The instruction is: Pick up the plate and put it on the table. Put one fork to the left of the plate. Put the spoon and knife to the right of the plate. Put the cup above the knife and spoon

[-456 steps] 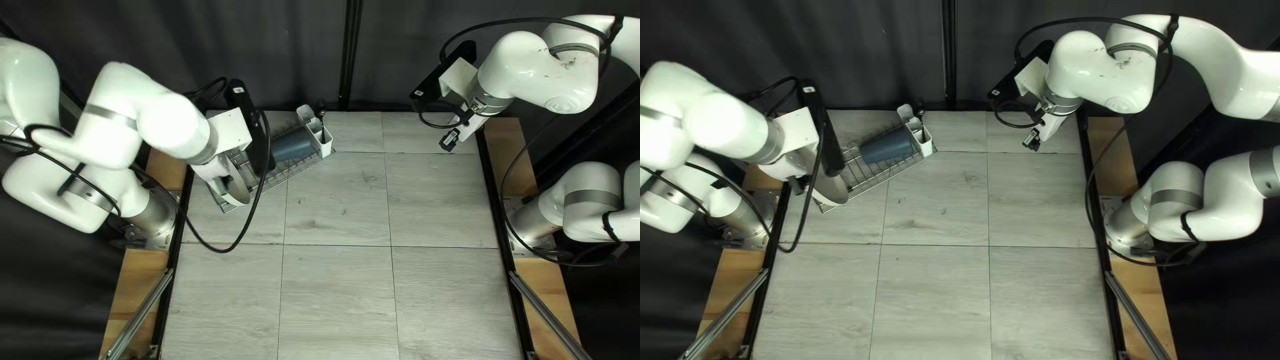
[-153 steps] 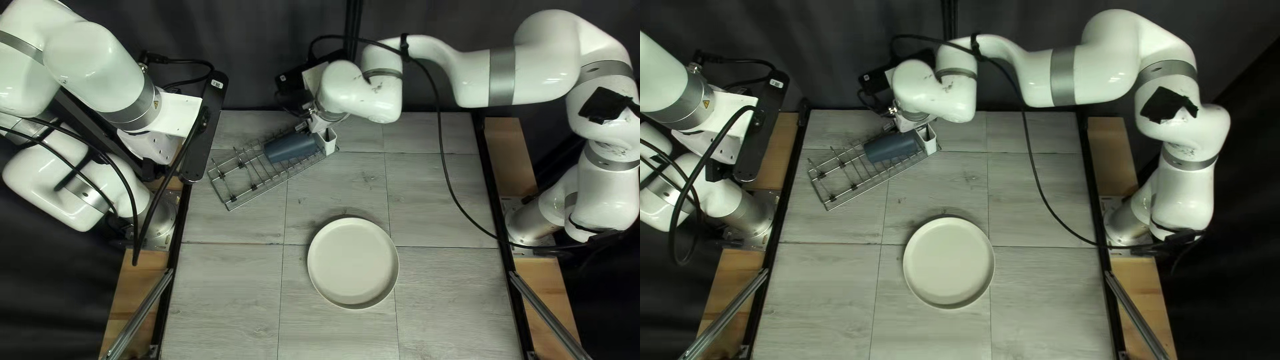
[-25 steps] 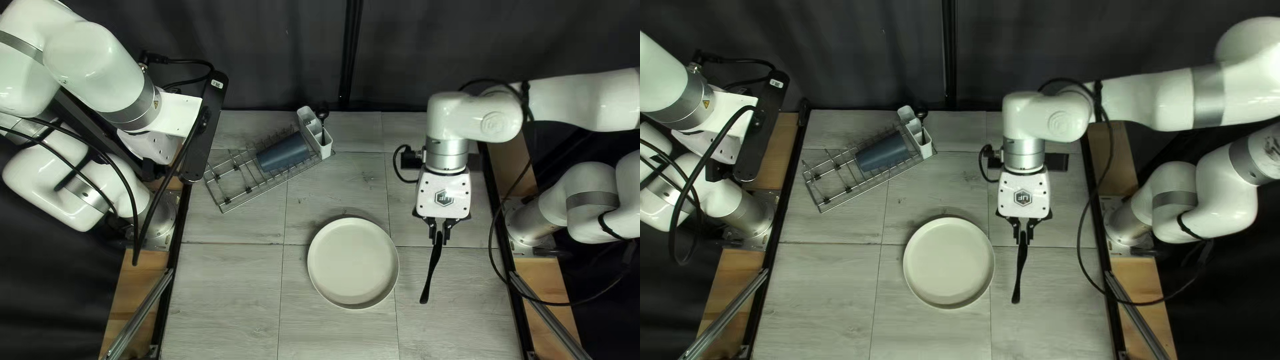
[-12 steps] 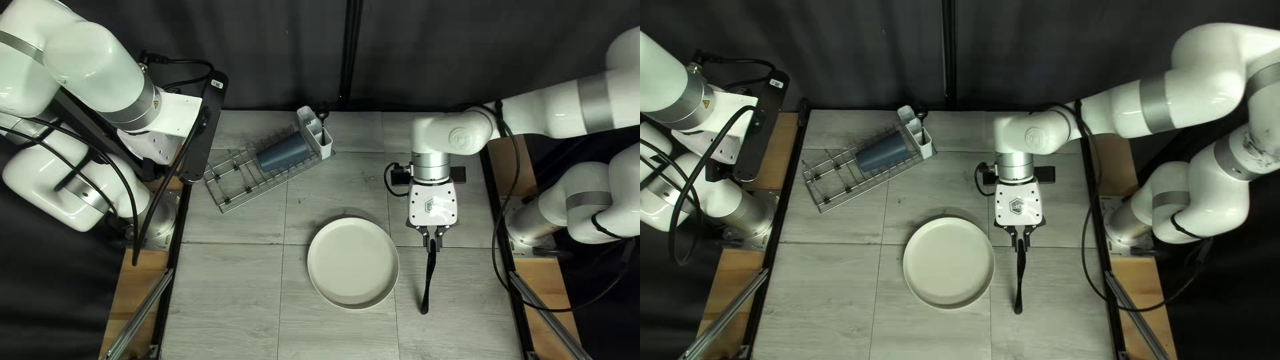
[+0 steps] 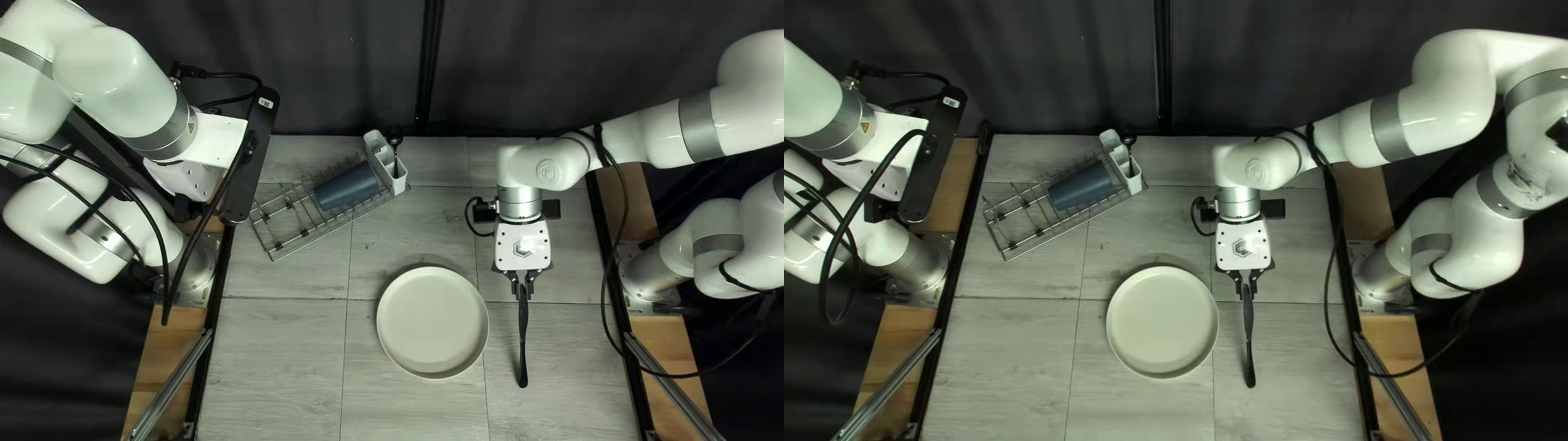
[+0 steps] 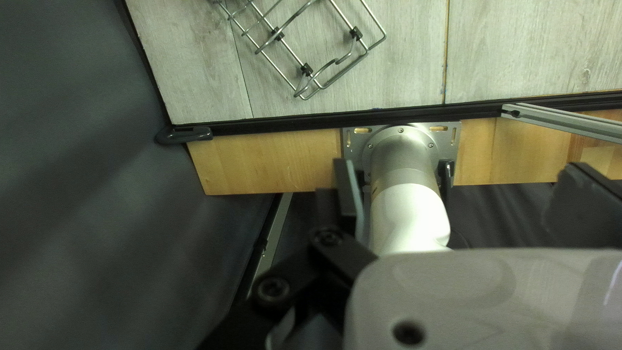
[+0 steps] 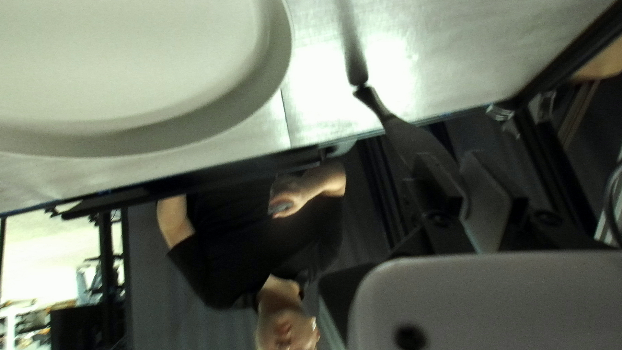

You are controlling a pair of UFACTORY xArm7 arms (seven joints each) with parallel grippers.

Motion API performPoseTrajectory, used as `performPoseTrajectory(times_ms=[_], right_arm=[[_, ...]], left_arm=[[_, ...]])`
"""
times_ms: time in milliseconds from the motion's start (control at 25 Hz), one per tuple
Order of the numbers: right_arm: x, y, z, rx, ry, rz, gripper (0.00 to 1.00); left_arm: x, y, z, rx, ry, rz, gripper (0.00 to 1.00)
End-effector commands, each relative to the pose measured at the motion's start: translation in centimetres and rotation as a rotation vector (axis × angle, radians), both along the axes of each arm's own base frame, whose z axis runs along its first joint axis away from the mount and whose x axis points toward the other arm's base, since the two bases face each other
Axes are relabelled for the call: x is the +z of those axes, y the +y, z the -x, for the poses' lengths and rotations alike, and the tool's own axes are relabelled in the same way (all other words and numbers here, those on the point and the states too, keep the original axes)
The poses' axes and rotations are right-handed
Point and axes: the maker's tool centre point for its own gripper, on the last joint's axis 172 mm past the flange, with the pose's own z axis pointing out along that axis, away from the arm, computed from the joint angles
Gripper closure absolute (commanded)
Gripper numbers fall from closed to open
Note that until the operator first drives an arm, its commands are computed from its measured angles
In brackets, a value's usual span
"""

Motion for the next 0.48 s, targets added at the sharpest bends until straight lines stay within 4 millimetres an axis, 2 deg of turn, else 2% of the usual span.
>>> performPoseTrajectory(times_ms=[40, 200, 240, 280, 320, 480], right_arm=[[-2.0, -0.9, 0.1, 0.018, 0.000, 0.051, 1.00], [-3.1, -1.9, 0.7, 0.013, -0.012, 0.079, 1.00], [-3.3, -2.1, 0.7, 0.006, -0.016, 0.090, 0.81], [-3.5, -2.2, 0.7, 0.005, -0.019, 0.098, 0.19], [-3.6, -2.3, 0.8, 0.002, -0.019, 0.105, 0.00], [-3.1, -3.2, 0.7, -0.021, -0.034, 0.158, 0.00]], left_arm=[[0.0, 0.0, 0.0, 0.000, 0.000, 0.000, 0.00], [0.0, 0.0, 0.0, 0.000, 0.000, 0.000, 0.00], [0.0, 0.0, 0.0, 0.000, 0.000, 0.000, 0.00], [0.0, 0.0, 0.0, 0.000, 0.000, 0.000, 0.00], [0.0, 0.0, 0.0, 0.000, 0.000, 0.000, 0.00], [0.0, 0.0, 0.0, 0.000, 0.000, 0.000, 0.00]])
